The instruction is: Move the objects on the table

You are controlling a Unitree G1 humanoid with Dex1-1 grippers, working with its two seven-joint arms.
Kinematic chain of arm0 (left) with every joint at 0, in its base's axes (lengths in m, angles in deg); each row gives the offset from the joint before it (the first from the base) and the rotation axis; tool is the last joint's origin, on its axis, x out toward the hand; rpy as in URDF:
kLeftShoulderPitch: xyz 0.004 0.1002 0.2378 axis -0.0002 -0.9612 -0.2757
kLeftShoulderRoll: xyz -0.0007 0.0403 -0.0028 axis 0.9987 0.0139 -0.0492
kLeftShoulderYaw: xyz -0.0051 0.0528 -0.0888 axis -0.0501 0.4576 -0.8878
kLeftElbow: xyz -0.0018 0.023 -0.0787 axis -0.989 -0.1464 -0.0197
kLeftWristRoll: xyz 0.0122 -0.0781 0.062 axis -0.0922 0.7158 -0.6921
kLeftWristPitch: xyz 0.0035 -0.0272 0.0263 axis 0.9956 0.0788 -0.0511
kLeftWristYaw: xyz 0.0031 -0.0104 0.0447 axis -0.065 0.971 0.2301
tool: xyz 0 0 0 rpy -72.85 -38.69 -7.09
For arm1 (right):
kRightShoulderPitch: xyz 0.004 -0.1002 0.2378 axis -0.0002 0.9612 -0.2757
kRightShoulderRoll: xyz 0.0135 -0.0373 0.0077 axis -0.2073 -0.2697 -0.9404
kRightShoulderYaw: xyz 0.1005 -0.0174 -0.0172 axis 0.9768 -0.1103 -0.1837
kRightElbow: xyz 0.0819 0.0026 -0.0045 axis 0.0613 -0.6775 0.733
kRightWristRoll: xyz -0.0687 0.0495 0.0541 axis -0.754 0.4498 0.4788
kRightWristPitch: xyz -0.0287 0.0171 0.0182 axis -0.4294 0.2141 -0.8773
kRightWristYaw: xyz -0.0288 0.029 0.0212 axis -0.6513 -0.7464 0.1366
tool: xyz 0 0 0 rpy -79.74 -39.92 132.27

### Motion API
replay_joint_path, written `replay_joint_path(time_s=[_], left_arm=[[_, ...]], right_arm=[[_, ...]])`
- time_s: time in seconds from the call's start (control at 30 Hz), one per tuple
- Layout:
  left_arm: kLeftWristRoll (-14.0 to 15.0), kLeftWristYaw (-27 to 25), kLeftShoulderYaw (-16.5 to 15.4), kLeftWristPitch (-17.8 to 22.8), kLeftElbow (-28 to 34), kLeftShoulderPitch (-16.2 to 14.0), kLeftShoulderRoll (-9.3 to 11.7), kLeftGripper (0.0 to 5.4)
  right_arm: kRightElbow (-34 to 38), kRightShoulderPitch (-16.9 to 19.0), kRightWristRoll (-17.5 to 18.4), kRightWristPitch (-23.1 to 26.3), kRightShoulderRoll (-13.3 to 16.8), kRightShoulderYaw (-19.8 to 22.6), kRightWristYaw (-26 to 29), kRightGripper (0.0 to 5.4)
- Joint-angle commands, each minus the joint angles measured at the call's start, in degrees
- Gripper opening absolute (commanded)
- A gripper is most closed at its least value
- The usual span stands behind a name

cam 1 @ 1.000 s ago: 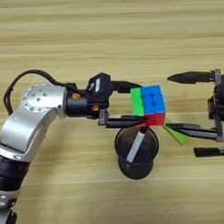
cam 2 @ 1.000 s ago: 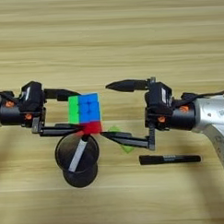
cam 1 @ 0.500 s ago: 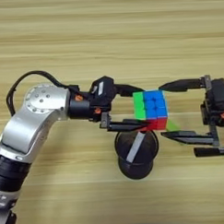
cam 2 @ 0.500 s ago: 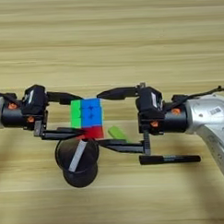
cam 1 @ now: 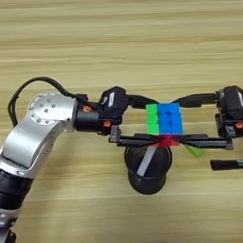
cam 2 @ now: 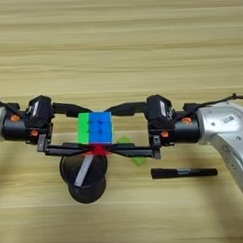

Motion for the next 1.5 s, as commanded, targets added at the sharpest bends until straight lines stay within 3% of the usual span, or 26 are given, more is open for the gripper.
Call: replay_joint_path(time_s=[0.03,0.53,0.57,0.97,1.13,1.3,1.5], left_arm=[[0.3,-0.1,0.0,-0.6,1.2,0.2,0.4,3.26],[0.3,0.6,-0.1,-0.5,1.2,0.3,0.1,3.26],[0.2,0.8,-0.1,-0.4,1.2,0.3,0.0,3.62],[1.4,2.3,-1.5,-0.4,1.1,-0.3,-0.5,4.75],[3.8,5.5,-5.4,-0.5,0.0,-0.9,-2.4,5.39],[5.1,10.5,-9.5,-1.3,-2.6,-1.6,-5.1,5.40],[5.2,15.1,-12.3,-2.8,-6.1,-2.1,-8.5,5.40]], right_arm=[[-0.7,-0.9,-0.9,-0.5,0.5,0.2,0.5,3.32],[-0.8,-0.9,-0.4,-0.7,0.5,0.2,0.8,3.32],[-0.8,-0.9,-0.4,-0.7,0.5,0.2,0.8,3.32],[-1.5,0.0,0.1,-1.0,0.4,1.3,0.3,3.32],[-2.7,1.1,0.3,-1.7,0.2,3.3,-0.5,3.32],[-4.7,3.3,0.6,-3.1,-0.3,6.8,-1.5,3.32],[-5.3,5.5,4.4,-2.9,-1.4,12.6,-3.0,3.31]])
